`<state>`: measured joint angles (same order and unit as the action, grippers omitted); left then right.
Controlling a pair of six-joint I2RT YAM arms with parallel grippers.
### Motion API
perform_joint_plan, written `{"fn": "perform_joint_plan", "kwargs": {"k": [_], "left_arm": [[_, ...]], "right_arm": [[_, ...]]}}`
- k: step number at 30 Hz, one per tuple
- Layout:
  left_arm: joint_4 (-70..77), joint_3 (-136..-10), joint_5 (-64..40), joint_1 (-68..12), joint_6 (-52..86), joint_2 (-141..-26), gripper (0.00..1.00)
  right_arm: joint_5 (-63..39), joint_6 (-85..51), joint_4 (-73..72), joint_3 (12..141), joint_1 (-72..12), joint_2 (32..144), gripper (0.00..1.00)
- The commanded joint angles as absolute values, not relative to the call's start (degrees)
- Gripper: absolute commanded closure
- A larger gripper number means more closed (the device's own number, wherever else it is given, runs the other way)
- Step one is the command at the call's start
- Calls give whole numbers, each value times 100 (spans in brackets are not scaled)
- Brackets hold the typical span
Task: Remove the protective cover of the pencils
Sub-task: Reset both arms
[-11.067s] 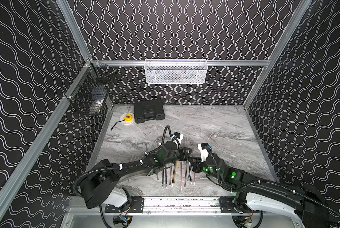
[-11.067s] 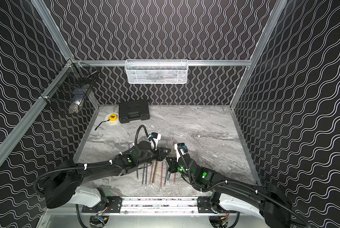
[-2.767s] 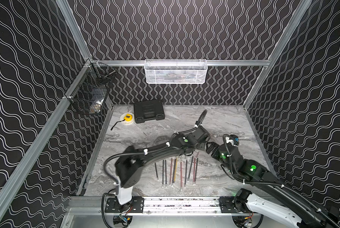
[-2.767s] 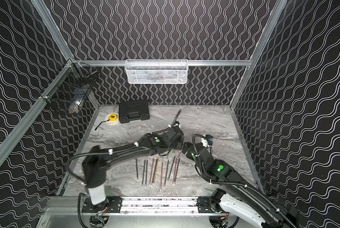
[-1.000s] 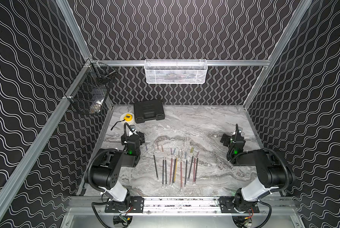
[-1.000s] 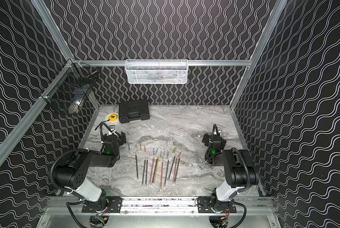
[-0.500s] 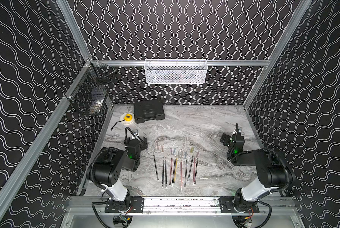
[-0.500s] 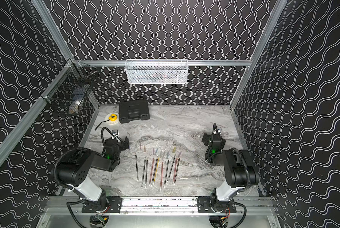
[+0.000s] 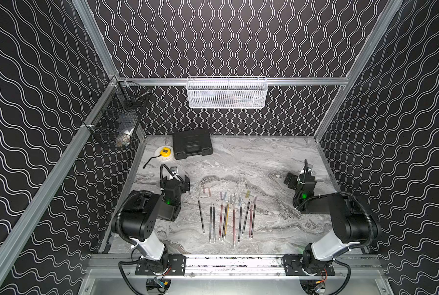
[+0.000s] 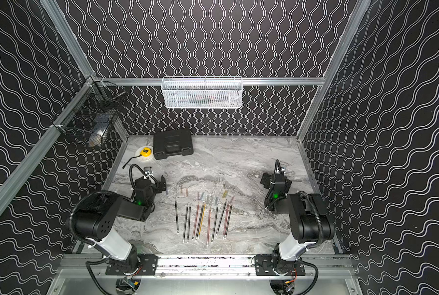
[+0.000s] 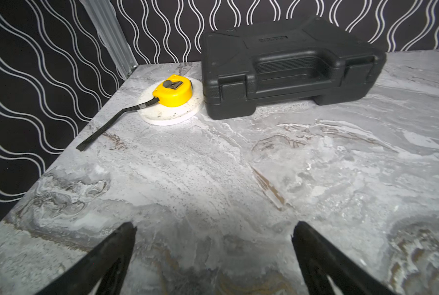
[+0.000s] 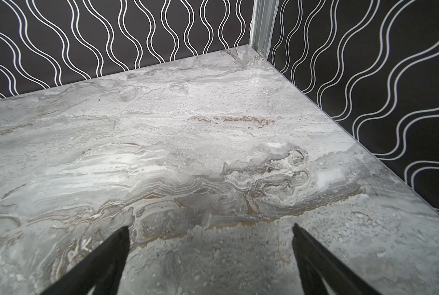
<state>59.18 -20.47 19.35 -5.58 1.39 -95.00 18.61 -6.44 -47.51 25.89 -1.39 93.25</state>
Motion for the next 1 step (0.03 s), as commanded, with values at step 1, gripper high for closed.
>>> {"fn": "perform_joint_plan", "kwargs": {"k": [1], "left_arm": [[6140, -2013, 1918, -562, 93, -9493, 0]], "right_arm": [[1865, -655, -4892, 2604, -135, 9330, 0]]}}
